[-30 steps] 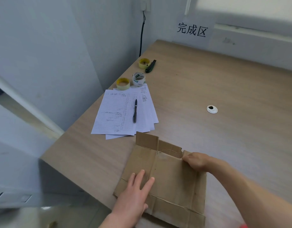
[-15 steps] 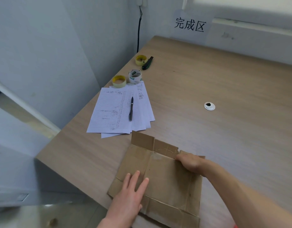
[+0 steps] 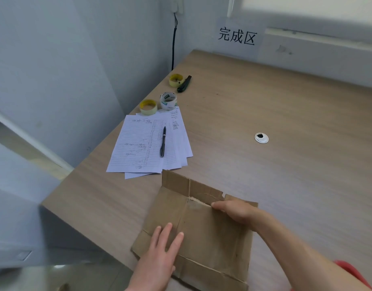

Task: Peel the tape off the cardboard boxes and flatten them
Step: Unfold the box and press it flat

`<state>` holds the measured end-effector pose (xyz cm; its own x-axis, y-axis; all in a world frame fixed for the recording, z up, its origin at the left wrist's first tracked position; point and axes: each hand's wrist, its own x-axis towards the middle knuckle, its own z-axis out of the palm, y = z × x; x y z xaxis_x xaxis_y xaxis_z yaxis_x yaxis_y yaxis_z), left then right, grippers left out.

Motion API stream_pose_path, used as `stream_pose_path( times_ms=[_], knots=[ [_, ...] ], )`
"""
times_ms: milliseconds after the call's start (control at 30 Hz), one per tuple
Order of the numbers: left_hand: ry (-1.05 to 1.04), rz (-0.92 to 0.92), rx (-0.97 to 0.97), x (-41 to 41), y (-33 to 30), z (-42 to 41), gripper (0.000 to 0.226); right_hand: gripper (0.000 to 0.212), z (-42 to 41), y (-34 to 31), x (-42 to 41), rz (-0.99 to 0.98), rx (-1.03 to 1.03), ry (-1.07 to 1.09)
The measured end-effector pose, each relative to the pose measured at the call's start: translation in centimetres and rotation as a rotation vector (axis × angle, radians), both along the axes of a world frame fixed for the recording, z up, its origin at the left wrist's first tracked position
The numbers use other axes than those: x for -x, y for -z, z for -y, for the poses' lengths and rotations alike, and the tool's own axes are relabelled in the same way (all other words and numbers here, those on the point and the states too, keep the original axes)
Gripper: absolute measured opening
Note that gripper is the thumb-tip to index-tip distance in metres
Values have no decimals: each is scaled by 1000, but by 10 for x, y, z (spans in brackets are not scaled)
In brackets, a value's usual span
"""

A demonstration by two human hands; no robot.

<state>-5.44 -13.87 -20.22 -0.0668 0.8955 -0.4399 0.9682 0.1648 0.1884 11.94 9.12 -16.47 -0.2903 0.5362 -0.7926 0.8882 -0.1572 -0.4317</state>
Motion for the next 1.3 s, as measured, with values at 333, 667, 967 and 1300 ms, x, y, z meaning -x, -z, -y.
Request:
stream_pose_path(
  times_ms=[333,667,967,1300],
  knots=[
    [27,-6,161,-11,2,-16,78,63,44,30,-14,139,-936,-189],
    [168,-45,187,7,5,-54,110,76,81,87,-18,115,-762,-460],
    [124,-95,104,4,28,-37,107,87,79,90,-22,58,-789,-489],
    [-33,-124,-106,-25,45,-22,103,70,96,93,-7,188,-872,-250]
  ],
)
